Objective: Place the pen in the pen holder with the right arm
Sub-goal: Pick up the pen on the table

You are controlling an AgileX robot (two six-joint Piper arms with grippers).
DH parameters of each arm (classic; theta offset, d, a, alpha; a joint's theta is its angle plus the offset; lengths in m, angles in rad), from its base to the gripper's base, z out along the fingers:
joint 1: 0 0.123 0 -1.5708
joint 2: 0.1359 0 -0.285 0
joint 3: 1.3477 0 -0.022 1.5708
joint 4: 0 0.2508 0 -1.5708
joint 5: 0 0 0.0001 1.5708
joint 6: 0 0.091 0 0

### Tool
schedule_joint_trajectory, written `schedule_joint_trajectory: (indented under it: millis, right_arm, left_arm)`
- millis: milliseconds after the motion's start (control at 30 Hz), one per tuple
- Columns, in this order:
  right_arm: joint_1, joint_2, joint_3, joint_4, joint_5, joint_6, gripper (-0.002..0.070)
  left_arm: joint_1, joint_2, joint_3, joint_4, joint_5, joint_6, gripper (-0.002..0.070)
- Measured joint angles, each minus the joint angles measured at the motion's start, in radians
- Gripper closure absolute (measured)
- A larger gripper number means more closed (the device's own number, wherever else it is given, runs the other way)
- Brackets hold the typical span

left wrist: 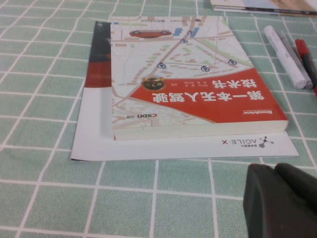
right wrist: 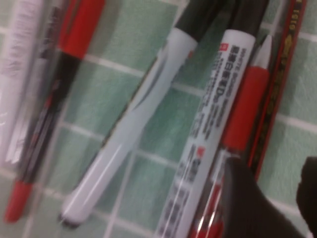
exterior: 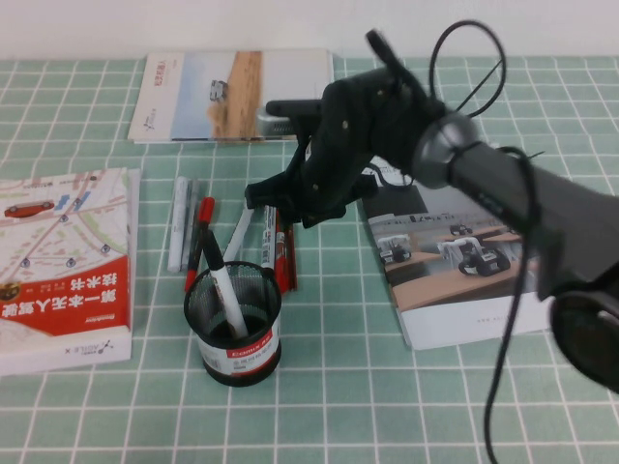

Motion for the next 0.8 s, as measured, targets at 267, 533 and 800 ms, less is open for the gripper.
schedule_joint_trajectory:
  millis: [267, 533, 800]
  right_arm:
    - [0.004, 0.105, -0.123, -0.038, 0.048, 0.002, 0.0452]
    - [0.011, 0.112, -0.135, -0.086, 0.086, 0.004, 0.0452]
    - [0.011, 0.117, -0.138, -0.107, 0.112, 0.004, 0.0537]
  left_arm:
    - [0.000, 0.000, 0.000, 0.000, 0.000, 0.000, 0.0679]
    - [0.000, 0.000, 0.000, 0.000, 0.000, 0.000, 0.0679]
    - [0.000, 0.000, 0.000, 0.000, 0.000, 0.000, 0.0679]
